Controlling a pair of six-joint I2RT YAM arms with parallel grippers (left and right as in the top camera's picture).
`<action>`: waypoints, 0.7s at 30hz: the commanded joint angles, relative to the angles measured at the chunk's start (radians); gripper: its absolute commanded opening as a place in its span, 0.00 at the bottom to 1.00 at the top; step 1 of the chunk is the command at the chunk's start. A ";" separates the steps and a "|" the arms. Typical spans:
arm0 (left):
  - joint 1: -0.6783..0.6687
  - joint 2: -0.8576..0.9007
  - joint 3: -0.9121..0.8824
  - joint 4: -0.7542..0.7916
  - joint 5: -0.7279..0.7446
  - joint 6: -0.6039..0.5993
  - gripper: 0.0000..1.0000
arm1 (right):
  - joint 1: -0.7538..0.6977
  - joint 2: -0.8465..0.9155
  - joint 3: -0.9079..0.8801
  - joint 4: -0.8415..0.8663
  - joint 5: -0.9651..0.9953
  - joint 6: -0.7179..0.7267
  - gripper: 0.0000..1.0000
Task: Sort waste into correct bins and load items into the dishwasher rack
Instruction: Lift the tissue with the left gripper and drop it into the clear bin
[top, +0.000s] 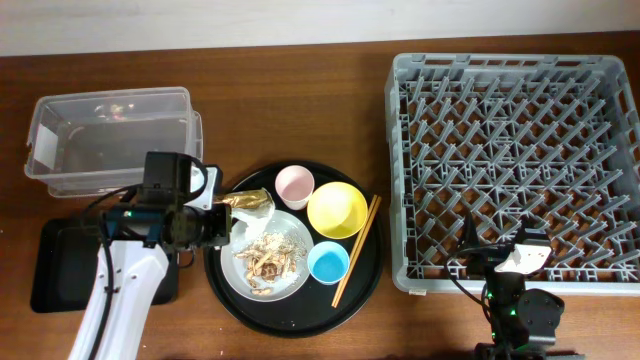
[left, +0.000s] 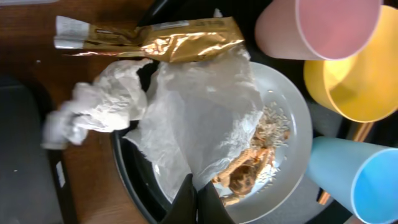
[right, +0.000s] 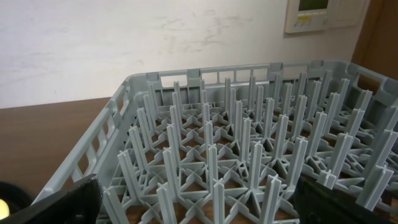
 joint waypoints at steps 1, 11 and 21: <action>-0.003 -0.017 0.023 -0.003 0.055 0.005 0.00 | -0.006 -0.006 -0.007 -0.004 0.005 0.007 0.99; -0.003 -0.111 0.025 -0.003 0.125 -0.001 0.00 | -0.006 -0.006 -0.007 -0.003 0.005 0.007 0.99; -0.003 -0.298 0.025 -0.001 0.125 -0.018 0.00 | -0.006 -0.006 -0.007 -0.004 0.005 0.007 0.99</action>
